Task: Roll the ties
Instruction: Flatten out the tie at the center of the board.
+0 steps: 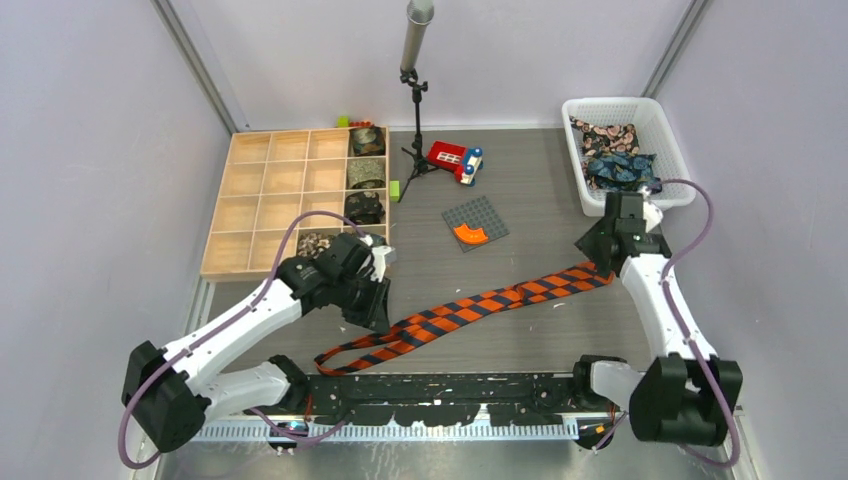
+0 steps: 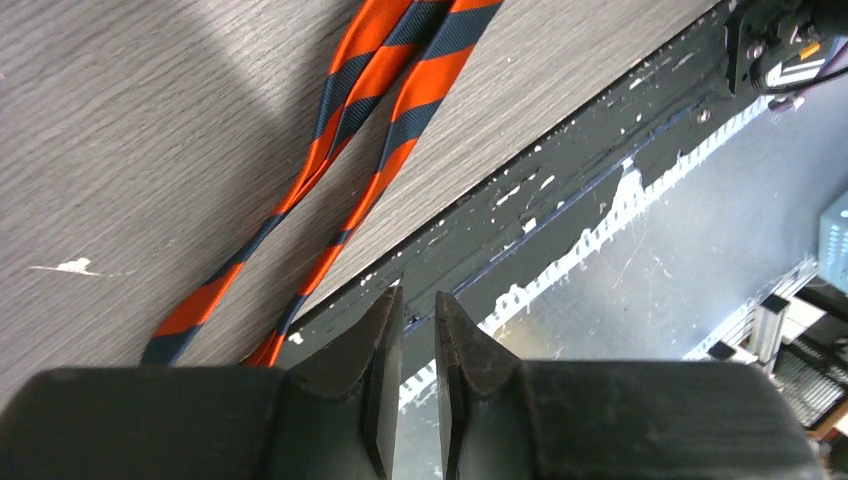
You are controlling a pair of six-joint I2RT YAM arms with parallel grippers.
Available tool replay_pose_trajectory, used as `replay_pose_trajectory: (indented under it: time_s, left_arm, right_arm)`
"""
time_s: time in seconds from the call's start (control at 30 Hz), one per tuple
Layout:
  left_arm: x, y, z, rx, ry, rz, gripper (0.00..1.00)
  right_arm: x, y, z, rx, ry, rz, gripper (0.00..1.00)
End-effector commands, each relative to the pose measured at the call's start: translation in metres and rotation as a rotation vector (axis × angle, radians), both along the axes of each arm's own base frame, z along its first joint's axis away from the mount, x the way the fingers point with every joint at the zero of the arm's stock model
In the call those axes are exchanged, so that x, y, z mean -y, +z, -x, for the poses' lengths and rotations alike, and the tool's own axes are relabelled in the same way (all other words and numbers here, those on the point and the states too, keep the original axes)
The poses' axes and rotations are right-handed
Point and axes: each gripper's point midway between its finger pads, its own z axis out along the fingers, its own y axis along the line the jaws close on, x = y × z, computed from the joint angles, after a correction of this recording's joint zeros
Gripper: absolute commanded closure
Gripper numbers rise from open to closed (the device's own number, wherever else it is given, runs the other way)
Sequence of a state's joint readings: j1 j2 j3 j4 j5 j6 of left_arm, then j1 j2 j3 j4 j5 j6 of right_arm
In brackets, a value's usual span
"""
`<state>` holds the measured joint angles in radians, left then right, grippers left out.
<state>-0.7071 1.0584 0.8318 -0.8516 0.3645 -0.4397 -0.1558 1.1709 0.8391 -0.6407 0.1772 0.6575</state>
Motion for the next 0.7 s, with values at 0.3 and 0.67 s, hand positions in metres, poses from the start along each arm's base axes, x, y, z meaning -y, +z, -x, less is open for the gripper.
replay_pose_trajectory:
  time_s: [0.3, 0.67]
  left_arm:
    - [0.038, -0.053, -0.019, -0.079, 0.045, -0.055, 0.89]
    - [0.055, -0.108, -0.044, -0.137, -0.001, -0.173, 0.97]
  right_arm:
    - [-0.106, -0.050, 0.004, -0.094, 0.317, -0.259, 0.75]
    - [-0.074, -0.109, 0.032, -0.300, 0.129, -0.185, 0.84]
